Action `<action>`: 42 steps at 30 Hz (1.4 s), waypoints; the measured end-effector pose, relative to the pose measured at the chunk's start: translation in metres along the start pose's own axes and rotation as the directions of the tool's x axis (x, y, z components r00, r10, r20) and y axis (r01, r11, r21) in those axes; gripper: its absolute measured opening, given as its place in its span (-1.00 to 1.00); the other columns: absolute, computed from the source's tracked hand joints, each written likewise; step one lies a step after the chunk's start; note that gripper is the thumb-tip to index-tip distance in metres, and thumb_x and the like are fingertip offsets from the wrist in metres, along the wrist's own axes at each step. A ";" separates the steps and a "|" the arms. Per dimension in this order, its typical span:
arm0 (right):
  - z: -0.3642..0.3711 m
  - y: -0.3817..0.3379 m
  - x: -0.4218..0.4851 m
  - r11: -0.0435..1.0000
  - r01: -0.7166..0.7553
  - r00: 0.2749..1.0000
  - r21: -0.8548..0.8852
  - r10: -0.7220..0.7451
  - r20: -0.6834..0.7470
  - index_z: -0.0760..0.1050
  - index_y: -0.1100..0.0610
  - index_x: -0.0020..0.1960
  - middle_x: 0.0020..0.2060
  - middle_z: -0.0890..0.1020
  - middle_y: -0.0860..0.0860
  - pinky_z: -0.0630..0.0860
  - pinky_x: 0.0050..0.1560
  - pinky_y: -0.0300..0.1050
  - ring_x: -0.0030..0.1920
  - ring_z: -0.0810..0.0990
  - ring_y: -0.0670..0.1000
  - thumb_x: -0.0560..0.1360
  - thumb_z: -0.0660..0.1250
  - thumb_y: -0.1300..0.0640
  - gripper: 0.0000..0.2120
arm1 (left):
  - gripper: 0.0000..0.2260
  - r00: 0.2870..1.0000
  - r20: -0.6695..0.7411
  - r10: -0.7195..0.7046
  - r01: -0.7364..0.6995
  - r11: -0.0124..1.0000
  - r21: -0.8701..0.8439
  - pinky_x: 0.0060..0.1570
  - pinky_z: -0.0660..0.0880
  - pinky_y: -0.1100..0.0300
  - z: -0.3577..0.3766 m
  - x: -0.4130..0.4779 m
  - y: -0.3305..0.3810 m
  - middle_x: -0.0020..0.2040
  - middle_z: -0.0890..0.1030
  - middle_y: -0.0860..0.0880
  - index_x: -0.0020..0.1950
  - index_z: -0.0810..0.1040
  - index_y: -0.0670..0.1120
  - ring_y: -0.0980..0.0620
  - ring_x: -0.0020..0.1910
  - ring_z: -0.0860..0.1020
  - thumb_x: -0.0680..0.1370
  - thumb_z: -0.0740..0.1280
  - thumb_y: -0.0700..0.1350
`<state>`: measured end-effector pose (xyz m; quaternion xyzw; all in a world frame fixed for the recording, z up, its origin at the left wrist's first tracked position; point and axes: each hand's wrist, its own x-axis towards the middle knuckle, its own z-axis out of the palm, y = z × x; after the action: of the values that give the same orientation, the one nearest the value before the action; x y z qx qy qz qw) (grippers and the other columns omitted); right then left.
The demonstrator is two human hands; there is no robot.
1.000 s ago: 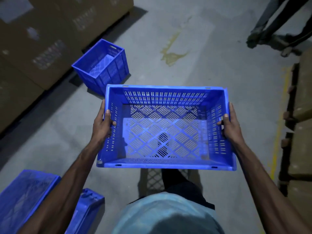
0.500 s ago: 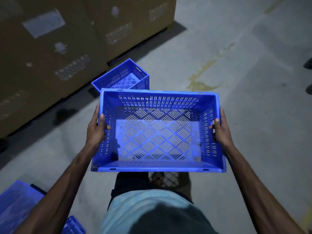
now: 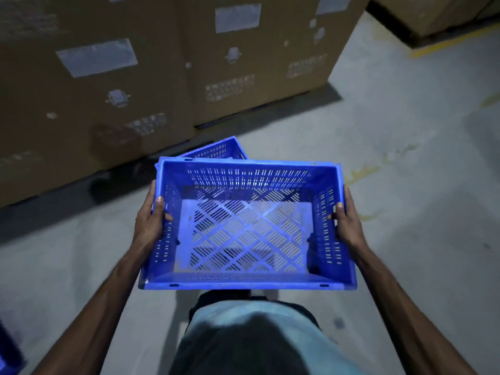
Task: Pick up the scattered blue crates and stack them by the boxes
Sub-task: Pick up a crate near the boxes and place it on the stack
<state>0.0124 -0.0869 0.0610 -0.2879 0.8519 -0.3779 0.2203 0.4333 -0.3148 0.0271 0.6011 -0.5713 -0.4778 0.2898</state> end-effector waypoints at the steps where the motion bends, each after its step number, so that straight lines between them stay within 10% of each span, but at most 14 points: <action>1: 0.003 -0.013 0.025 1.000 0.023 0.999 -0.006 -0.023 0.023 0.08 -0.48 0.51 0.22 0.56 -0.36 0.57 -0.03 0.14 -0.08 0.67 0.06 0.58 0.07 -0.30 -0.49 | -0.60 1.000 0.000 -0.005 0.005 1.000 0.009 -0.43 0.40 0.23 0.005 0.018 0.006 -0.28 0.59 -0.06 0.52 0.17 0.48 0.05 -0.48 0.42 0.71 0.14 0.17; 7: 0.038 -0.067 0.153 0.995 0.087 0.987 -0.044 -0.081 0.136 0.04 -0.51 0.51 0.45 0.47 -0.05 0.50 -0.02 0.15 0.08 0.67 0.09 0.57 0.05 -0.34 -0.48 | -0.58 0.994 -0.090 -0.058 0.057 0.998 -0.006 -0.43 0.39 0.23 0.022 0.097 0.034 -0.28 0.58 -0.07 0.55 0.17 0.42 0.18 -0.50 0.44 0.72 0.14 0.15; 18: 0.186 -0.114 0.352 0.981 0.153 0.884 -0.122 -0.081 0.461 0.00 -0.48 0.53 0.43 0.50 -0.07 0.57 0.16 0.26 0.02 0.67 0.11 0.56 -0.01 -0.34 -0.46 | -0.60 0.906 -0.329 -0.266 0.285 0.958 0.010 -0.30 0.47 0.11 0.040 0.212 0.020 -0.29 0.60 -0.05 0.52 0.19 0.49 0.02 -0.41 0.48 0.72 0.13 0.14; 28: 0.349 -0.099 0.470 0.980 0.150 0.836 -0.129 -0.056 0.545 0.02 -0.19 0.64 0.34 0.55 -0.02 0.45 0.17 -0.10 0.10 0.60 0.08 0.73 0.04 -0.05 -0.50 | -0.60 0.853 -0.433 -0.292 0.349 0.936 0.056 -0.19 0.53 -0.02 0.068 0.332 -0.068 -0.19 0.60 -0.11 0.53 0.23 0.45 -0.04 -0.37 0.47 0.70 0.16 0.18; 42: 0.465 -0.034 0.518 0.954 0.275 0.822 -0.116 -0.171 0.544 -0.02 -0.25 0.62 0.29 0.61 -0.01 0.58 0.13 0.16 0.04 0.66 0.18 0.71 0.00 -0.17 -0.49 | -0.54 0.841 -0.463 -0.280 0.362 0.927 0.097 0.06 0.61 -0.22 0.096 0.399 -0.198 0.10 0.68 -0.20 0.57 0.11 0.45 -0.21 -0.12 0.65 0.67 0.10 0.31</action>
<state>-0.0827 -0.6864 -0.2821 -0.4981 0.7506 -0.2249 0.3713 0.3839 -0.6447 -0.2831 0.8045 -0.4226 -0.3172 0.2713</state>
